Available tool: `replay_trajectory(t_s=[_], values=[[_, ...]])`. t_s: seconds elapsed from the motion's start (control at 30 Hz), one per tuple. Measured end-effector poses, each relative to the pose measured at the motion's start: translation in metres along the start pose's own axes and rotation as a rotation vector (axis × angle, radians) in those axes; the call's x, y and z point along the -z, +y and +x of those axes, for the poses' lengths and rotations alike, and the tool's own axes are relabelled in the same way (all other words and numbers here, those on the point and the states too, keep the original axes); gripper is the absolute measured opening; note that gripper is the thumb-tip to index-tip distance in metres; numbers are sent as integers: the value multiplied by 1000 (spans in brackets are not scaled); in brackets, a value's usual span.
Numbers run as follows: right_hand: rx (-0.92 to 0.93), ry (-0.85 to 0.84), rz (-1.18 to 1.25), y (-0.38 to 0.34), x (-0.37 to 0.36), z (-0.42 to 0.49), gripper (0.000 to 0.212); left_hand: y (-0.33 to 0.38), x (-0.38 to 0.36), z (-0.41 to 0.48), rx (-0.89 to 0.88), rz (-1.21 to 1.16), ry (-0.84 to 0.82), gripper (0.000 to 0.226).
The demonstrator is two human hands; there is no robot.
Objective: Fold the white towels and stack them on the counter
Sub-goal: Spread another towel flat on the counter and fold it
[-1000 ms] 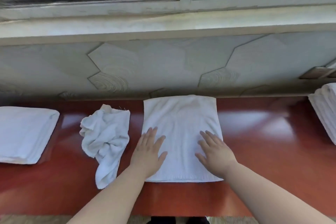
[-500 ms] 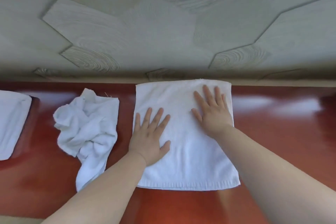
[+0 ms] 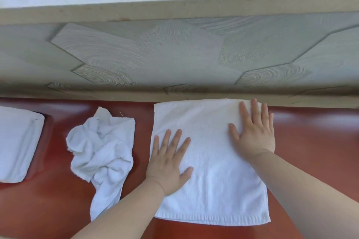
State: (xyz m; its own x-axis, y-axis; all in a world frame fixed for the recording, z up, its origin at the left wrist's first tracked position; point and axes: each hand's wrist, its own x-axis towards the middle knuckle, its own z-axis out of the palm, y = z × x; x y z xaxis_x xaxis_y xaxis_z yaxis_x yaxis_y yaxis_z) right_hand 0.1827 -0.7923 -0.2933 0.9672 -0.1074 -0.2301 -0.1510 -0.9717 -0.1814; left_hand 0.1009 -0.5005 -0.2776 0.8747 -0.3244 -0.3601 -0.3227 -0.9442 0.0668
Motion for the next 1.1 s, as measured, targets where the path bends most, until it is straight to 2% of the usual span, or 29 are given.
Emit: replay_trajectory(t_s=[0.1,0.17,0.23,0.4,0.53,0.67,0.83,0.9,1.03,1.1], values=[[0,16,-3,0,-1,1,79,6,14,26,67,-71,79,78],[-3,24,-5,0,-2,2,79,4,27,61,4,-122,91,75],[0,29,-7,1,-3,1,79,-14,36,90,-63,-77,55,75],[3,52,0,2,-5,2,79,-74,46,120,137,-75,73,77],[9,53,2,1,-5,2,80,-70,46,118,191,-145,129,72],[8,59,-4,1,-8,2,80,-63,37,105,390,-215,197,75],[12,65,-3,2,-6,2,76,-63,32,107,395,-229,277,73],[-36,61,47,-1,-6,5,73,-64,32,106,382,-268,323,67],[-299,102,349,2,12,34,73,-68,29,104,366,-368,408,55],[-368,144,321,4,20,46,69,-69,29,105,371,-404,443,54]])
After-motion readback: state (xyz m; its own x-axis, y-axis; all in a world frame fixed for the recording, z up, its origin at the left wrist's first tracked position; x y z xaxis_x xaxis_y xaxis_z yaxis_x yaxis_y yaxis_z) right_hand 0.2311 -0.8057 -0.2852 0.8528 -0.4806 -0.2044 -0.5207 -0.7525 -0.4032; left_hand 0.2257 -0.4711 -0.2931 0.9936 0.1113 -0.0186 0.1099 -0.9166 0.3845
